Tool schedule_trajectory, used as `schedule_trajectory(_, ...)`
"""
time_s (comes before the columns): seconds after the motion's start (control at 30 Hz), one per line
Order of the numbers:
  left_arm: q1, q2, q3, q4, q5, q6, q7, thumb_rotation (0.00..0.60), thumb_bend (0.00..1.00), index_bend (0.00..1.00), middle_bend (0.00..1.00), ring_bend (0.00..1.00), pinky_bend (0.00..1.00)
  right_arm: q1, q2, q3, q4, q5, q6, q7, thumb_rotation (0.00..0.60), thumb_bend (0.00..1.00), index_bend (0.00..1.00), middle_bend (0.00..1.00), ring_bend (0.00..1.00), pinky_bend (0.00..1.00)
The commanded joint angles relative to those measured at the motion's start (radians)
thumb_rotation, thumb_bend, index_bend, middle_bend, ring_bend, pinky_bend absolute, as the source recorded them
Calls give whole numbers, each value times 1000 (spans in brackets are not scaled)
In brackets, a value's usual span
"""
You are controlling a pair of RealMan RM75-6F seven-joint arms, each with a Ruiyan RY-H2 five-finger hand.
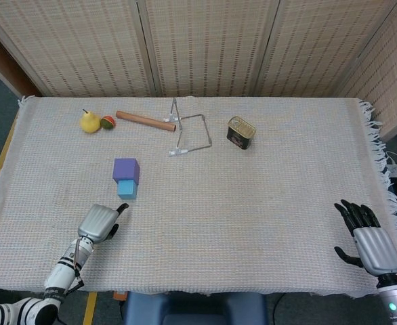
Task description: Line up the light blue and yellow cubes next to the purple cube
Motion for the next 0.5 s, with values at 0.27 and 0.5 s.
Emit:
schedule_trajectory(0.27, 103, 116, 103, -162, 90, 93, 7, 600, 388, 213, 1000, 1000, 1000, -2, 6, -12, -4, -27, 7, 12, 600, 11, 0, 0, 0, 0)
schedule_trajectory(0.5, 170, 95, 129, -79, 119, 159, 35, 600, 381, 204, 1000, 1000, 1000, -5, 9, -19, -5, -44, 14, 15, 600, 12, 0, 0, 0, 0)
